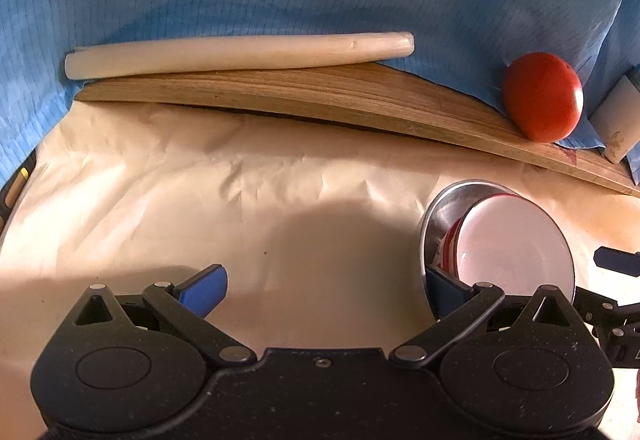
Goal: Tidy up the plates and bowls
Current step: 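Move both grippers to the steel bowl rim and close them on it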
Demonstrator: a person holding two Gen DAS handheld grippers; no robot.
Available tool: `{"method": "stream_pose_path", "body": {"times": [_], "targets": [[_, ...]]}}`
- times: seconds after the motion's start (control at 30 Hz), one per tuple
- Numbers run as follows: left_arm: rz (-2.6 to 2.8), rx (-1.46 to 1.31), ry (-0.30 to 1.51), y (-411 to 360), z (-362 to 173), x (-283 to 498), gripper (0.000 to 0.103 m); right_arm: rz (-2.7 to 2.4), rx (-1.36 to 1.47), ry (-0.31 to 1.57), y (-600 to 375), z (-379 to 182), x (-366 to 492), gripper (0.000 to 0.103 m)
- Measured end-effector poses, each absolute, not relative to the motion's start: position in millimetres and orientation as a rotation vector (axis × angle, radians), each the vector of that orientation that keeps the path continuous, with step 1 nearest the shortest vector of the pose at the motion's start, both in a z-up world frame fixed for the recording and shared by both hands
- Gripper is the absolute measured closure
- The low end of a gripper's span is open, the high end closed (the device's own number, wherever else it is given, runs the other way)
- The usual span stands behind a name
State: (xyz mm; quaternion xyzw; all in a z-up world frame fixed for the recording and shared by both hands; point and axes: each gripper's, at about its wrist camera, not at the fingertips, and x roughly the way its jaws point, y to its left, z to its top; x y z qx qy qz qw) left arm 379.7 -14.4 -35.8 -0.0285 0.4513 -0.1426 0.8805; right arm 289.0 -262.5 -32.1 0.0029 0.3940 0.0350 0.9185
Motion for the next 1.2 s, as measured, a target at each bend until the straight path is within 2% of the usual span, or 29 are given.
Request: {"method": "stream_pose_path", "body": {"times": [0.23,0.4,0.53,0.57,0.77,0.93,1.2], "targets": [[-0.304,-0.038,0.948,-15.2,-35.0,381.3,0.001,0.128,0.093,0.973,-275.7,-30.7,312.4,0.002],[-0.320,-0.053,0.962,-13.0,-36.5,384.1,0.003,0.187,0.260,1.075,-293.7,-36.7,323.4,0.011],[-0.344,-0.084,0.977,-10.6,-38.3,385.6,0.008,0.192,0.300,1.072,-297.2,-38.5,322.4,0.014],[-0.346,-0.085,0.978,-10.8,-38.2,385.2,0.009,0.193,0.305,1.070,-296.9,-38.1,321.7,0.018],[-0.372,-0.081,0.968,-14.8,-33.4,379.4,0.023,0.205,0.325,1.068,-294.2,-31.9,318.2,0.035],[-0.398,-0.093,0.956,-19.7,-30.2,372.9,0.043,0.223,0.360,1.068,-294.5,-29.6,319.7,0.050],[-0.398,-0.171,0.972,-23.5,-29.3,367.9,0.067,0.251,0.464,1.085,-299.7,-31.6,321.2,0.073]]}}
